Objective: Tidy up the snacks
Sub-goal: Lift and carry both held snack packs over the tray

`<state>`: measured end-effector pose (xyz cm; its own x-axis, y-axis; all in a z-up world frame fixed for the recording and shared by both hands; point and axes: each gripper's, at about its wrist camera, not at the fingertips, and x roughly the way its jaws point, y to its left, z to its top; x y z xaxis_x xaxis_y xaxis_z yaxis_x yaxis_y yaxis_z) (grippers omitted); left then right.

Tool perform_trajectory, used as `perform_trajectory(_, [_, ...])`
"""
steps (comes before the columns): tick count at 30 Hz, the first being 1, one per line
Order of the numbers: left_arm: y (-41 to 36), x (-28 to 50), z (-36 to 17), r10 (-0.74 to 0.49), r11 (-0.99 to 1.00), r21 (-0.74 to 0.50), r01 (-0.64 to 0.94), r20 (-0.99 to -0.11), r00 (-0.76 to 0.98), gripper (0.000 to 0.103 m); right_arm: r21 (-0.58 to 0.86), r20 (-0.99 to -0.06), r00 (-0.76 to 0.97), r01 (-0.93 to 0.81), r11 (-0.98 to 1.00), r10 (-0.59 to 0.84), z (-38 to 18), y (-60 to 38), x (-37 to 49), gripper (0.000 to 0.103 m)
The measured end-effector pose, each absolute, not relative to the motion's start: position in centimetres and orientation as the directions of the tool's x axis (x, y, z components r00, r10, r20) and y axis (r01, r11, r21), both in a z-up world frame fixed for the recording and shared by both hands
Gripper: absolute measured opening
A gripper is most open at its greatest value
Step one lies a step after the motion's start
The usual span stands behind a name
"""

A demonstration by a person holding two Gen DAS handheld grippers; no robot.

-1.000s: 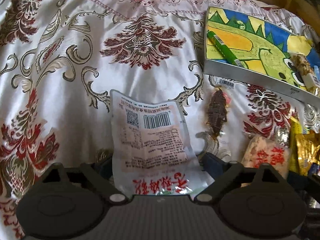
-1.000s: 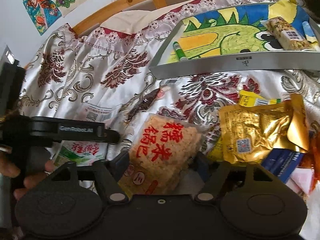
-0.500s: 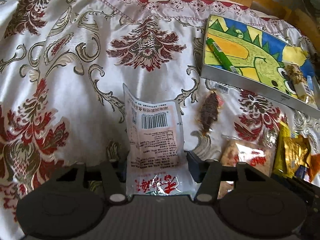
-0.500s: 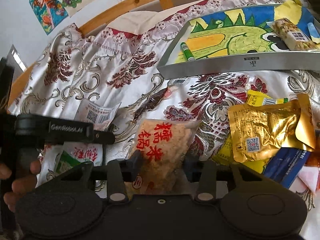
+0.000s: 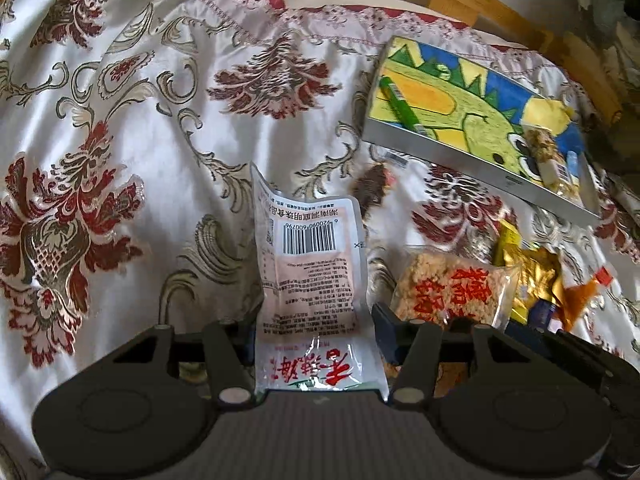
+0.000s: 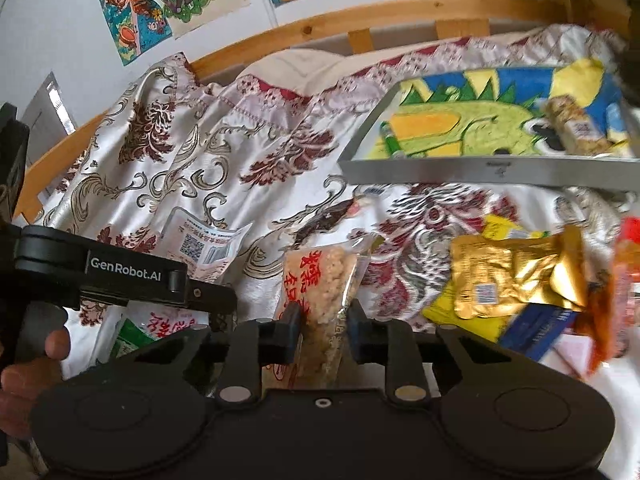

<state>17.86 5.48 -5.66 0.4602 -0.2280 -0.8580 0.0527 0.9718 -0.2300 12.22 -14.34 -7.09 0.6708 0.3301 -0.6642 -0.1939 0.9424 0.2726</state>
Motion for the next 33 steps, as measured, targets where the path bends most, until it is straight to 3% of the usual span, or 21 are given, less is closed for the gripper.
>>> perform_trajectory(13, [3.0,16.9,-4.0,-0.317,0.948,-0.271,0.165,-0.781,0.538,0.058,0.174,-0.608,0.761,-0.151,0.973,0.227,-4.8,-16.0,10.3,0.019])
perform_trajectory(20, [2.8,17.9,-3.7,-0.340,0.940,-0.293,0.175,-0.751,0.566,0.058,0.131,-0.525,0.831,-0.131,0.983,0.181,-2.2,-17.1,10.6,0.019])
perform_trajectory(29, [-0.5,23.1,-1.8,-0.322,0.945,-0.282,0.165,-0.715,0.621,0.058,0.009,-0.415,0.903,-0.118,0.993,0.111,0.1,-21.0,16.5,0.019])
perform_trajectory(33, [-2.8,26.7,-1.1,-0.343,0.939,-0.279,0.203,-0.690,0.638,0.058,0.063,-0.374,0.923,-0.074,0.995,0.093,-0.4,-23.7,19.7,0.019])
